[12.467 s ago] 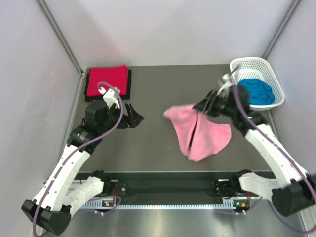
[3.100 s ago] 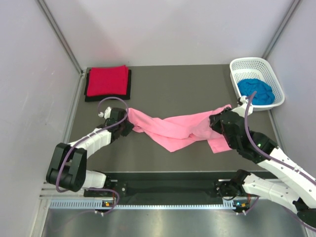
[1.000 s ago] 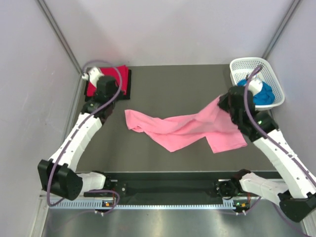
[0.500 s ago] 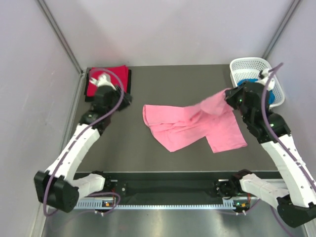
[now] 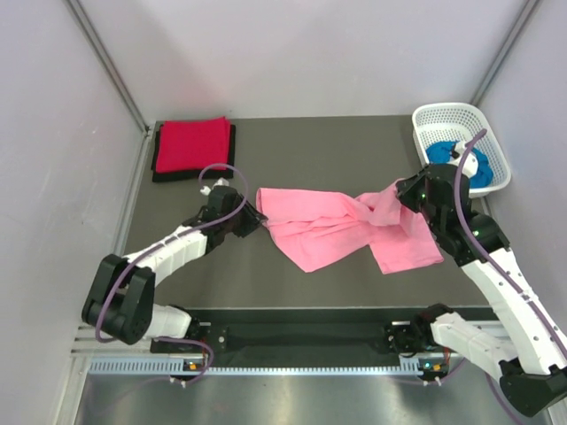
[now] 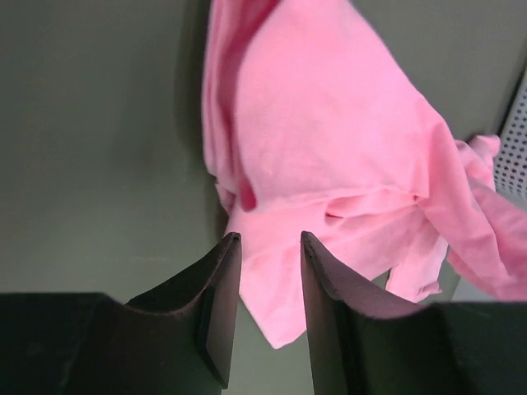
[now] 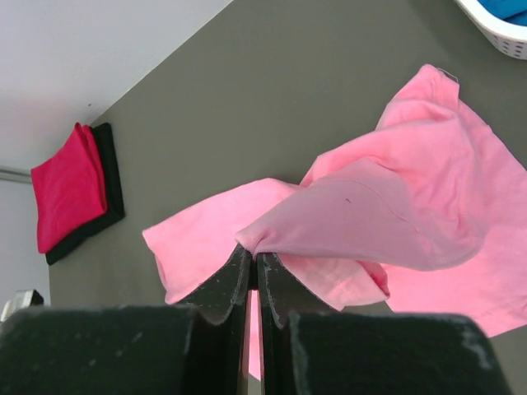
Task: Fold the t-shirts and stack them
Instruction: Flatten the tshirt out
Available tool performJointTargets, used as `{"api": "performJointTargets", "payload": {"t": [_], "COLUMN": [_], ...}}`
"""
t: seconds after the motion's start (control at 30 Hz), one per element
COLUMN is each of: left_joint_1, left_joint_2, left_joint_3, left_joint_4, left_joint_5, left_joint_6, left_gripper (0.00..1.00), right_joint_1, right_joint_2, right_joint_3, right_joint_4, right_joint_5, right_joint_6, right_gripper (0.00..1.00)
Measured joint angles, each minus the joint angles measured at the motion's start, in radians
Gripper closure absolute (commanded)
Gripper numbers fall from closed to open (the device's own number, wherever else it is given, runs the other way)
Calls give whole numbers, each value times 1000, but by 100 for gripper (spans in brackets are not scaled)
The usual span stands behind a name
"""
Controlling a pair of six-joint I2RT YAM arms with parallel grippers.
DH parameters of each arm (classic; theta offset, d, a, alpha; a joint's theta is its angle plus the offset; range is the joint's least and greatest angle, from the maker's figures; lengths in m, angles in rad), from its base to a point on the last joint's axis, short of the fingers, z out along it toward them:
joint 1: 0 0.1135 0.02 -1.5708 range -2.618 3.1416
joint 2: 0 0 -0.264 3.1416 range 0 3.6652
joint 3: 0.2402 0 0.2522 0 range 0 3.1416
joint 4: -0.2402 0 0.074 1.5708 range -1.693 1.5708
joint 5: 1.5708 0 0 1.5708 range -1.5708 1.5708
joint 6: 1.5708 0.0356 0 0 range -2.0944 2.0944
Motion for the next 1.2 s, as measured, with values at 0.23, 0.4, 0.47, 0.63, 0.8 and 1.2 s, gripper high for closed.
{"api": "performJointTargets", "payload": {"t": [0.23,0.4,0.47,0.63,0.8,1.2], "left_joint_1": [-6,-15,-18,-21,-25,-27], "left_joint_2": [80,133,163,206,210,210], "left_joint_3": [-43,-47,-46,-47,-45,-33], "left_joint_4": [84,143,156,184,195,205], "left_joint_5": [-32,-45,-47,-48,-48,-56], "left_joint_6": [-98,-125,-135,-153,-165,-173], "left_gripper": [49,49,50,53,59,68], "right_joint_1": [0,0,0,0,0,0], "right_joint_2": [-2,-3,-3,-3,-3,-2], "right_joint_3": [-13,-25,-30,-31,-31,-44], "right_joint_4": [11,24,27,28,29,39], "right_joint_5": [-7,-8,-9,-9,-9,-10], "right_joint_6": [-10,-14,-15,-15,-14,-14], "right_gripper": [100,100,100,100,100,100]}}
